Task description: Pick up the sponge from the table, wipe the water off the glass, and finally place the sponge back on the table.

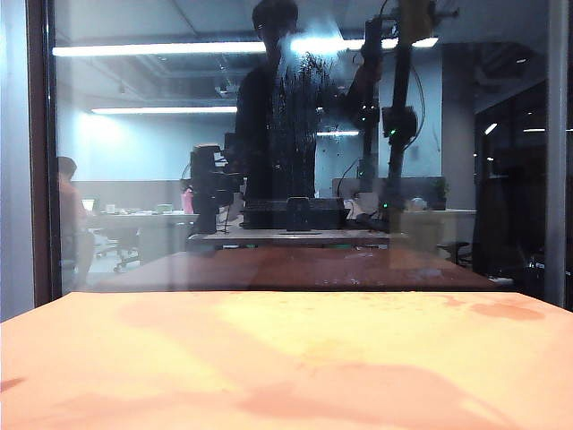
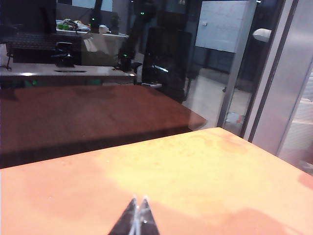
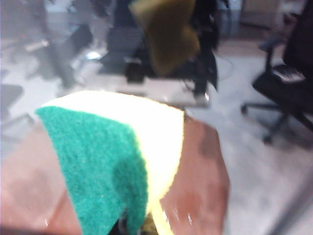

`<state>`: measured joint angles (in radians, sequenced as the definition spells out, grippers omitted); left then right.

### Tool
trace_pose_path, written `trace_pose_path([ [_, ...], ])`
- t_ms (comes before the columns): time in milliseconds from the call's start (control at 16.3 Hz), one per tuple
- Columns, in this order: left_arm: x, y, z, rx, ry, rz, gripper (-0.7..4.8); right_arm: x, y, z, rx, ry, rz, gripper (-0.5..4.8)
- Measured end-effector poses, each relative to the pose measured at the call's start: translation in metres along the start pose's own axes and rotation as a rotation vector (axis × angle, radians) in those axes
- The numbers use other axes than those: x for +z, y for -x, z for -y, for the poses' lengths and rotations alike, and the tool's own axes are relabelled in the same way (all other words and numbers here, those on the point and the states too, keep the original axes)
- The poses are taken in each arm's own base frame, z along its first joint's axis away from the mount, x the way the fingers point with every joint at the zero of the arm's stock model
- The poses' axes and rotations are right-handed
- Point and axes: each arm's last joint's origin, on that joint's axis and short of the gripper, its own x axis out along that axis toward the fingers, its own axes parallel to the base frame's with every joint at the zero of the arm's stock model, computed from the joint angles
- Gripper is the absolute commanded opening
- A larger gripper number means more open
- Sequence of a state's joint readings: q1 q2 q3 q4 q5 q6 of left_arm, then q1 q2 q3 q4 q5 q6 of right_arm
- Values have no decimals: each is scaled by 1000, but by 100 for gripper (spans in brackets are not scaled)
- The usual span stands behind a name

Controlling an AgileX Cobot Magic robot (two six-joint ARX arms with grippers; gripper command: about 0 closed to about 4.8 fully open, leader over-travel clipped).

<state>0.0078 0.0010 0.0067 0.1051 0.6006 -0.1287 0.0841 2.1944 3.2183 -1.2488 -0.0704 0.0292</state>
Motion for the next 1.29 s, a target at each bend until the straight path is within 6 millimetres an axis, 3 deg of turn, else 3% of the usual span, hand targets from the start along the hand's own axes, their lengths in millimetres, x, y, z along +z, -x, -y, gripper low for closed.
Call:
trace_pose_path([
  [123,0,0,0,2,0,0,-6,-5,5,0,-13,-8,-63,-9],
  [430,0,0,-1,21,0,2,-6,11,61,-14,-34,9,3,-10],
  [614,0,-1,2,-6,3,0,-6,8,63,-19,-61,17,-31,-9],
  [737,0,-2,3,-17,4,0,-6,15,90,-25,-67,39,-1,-9],
  [982,0,-2,3,-6,0,7,-6,8,69,-24,-93,54,-71,-10],
  [1289,5,-2,3,-11,-24,45,-6,1,58,-38,-71,82,-142,-10],
])
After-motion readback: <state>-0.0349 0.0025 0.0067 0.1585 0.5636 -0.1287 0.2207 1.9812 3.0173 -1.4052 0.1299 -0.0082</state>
